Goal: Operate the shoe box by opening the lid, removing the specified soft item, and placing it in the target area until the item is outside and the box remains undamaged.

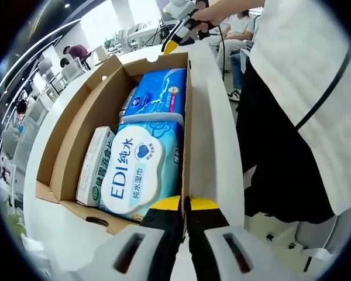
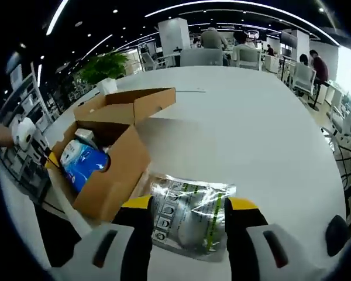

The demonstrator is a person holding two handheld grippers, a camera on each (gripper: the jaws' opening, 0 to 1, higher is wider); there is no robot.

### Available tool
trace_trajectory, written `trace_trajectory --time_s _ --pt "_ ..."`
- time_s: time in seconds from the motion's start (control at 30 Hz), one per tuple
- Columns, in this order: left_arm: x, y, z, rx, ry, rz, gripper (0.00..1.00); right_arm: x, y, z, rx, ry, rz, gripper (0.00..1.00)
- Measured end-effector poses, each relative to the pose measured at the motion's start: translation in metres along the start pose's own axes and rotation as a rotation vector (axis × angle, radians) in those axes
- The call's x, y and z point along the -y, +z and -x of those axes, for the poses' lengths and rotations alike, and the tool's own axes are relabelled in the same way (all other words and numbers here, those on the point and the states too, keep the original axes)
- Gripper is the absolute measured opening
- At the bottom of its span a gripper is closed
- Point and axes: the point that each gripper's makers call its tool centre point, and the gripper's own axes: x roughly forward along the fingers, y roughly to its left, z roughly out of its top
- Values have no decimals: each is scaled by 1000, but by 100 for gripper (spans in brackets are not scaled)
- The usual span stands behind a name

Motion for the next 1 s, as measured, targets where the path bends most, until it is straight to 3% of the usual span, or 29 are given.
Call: trace_trajectory --time_s 0.1,0.27,0.4,0.53,0.67,0.77,1.0 --pt "0 1 0 -1 -1 2 2 -11 2 -2 29 3 103 48" --pt "0 1 1 -2 -4 0 2 -23 -3 -17 18 9 78 52" --pt "0 0 0 -2 -2 2 2 -29 -6 -22 7 9 105 53" --pt "-1 0 0 -2 0 4 2 -27 -5 -21 19 -8 145 53" --pt "-1 -2 0 -1 0 4 2 -21 -14 -27 -14 -25 173 53" --pt "-1 -3 -1 0 0 4 2 -22 -10 -23 -11 -29 158 53" --pt "-1 -3 -1 0 2 6 2 -28 -25 -27 -51 -28 127 57"
